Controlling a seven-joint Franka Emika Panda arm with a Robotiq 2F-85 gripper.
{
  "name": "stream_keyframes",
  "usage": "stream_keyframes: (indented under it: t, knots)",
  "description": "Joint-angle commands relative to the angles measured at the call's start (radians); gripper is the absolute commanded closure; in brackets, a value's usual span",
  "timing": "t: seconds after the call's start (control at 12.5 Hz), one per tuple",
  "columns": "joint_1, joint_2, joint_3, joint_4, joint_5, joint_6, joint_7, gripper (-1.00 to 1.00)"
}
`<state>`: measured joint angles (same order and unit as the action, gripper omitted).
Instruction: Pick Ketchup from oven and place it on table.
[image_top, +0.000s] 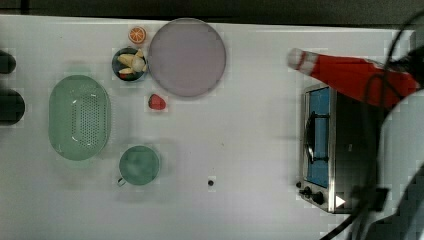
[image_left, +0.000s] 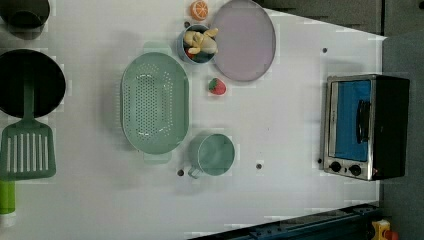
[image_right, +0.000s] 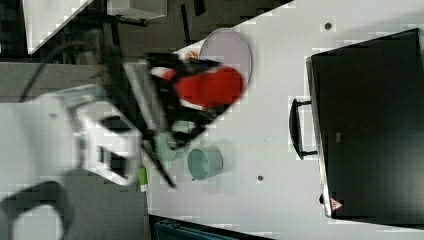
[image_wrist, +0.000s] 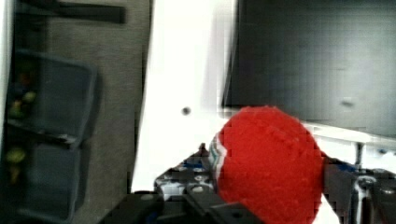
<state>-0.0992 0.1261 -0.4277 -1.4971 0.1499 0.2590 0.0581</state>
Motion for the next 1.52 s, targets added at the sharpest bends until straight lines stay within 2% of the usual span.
stream_keyframes:
  t: [0.08,0.32,0.48,0.72,0.88,1.12,1.28,1.52]
  knots:
    - [0.094,0.051,0.120,-0.041,0.008,-0.071,-0.037,-0.27]
    - [0.138,0.051,0.262,-0.103,0.002,-0.069,-0.036,-0.26]
    - [0.154,0.051,0.284,-0.184,-0.033,-0.049,-0.035,-0.27]
    - [0.168,0.051,0.289,-0.391,-0.101,0.168,-0.035,-0.26]
    - [0.177,0.056,0.291,-0.540,-0.102,0.334,-0.034,-0.27]
    - [0.186,0.079,0.291,-0.688,-0.121,0.545,-0.014,-0.27]
    - [0.188,0.104,0.291,-0.749,-0.126,0.619,-0.014,-0.27]
    - [0.189,0.170,0.291,-0.760,-0.126,0.630,-0.014,-0.26]
